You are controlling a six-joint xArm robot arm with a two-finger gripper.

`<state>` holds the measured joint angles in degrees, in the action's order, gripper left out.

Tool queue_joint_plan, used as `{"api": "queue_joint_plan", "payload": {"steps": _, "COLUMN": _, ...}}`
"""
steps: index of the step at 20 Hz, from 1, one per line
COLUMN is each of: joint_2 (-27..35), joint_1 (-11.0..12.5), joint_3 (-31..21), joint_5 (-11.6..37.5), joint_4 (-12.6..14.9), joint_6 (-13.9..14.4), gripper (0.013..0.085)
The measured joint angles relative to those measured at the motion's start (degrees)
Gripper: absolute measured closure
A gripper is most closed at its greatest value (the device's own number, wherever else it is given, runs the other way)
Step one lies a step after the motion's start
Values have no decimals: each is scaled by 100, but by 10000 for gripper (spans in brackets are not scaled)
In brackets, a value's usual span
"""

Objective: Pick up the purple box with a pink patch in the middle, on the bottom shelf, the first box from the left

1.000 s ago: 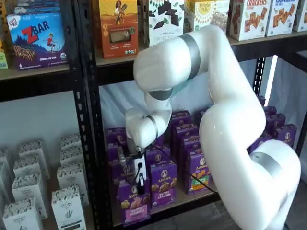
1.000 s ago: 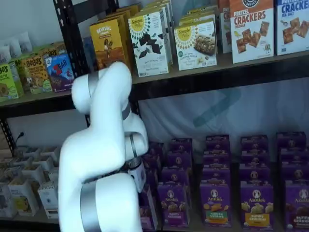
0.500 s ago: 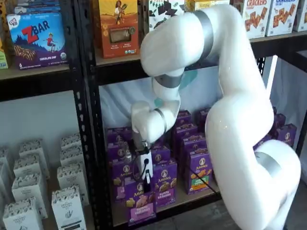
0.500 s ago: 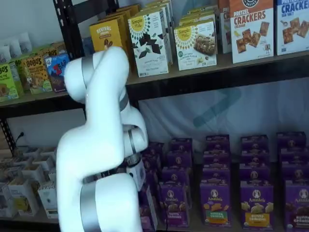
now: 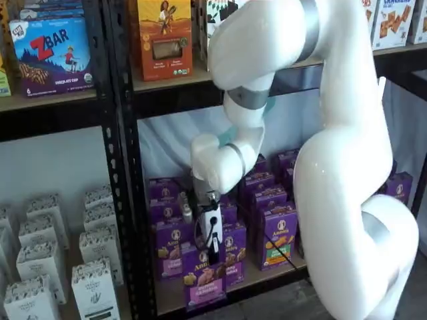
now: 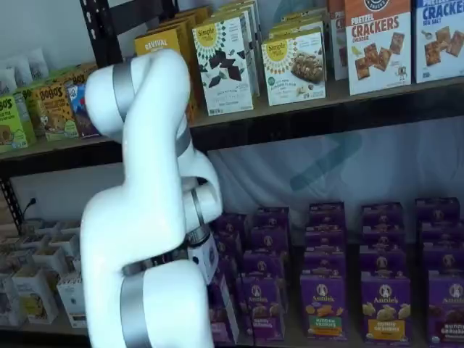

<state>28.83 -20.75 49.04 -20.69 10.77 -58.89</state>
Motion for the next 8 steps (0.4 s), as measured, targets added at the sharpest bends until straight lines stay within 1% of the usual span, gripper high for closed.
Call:
{"api": "queue_joint_plan", "payload": {"steps": 2, "joint_2": -145, "joint_1": 17, "joint_3": -154, "joint_5": 5, "joint_4": -6, "joint_6": -26, "gripper": 650}}
{"api": "queue_joint_plan", "payload": {"steps": 8, "joint_2": -515, "joint_1": 48, "joint_3": -552, "joint_5": 19, "joint_4": -137, "joint_6": -174, "gripper": 650}}
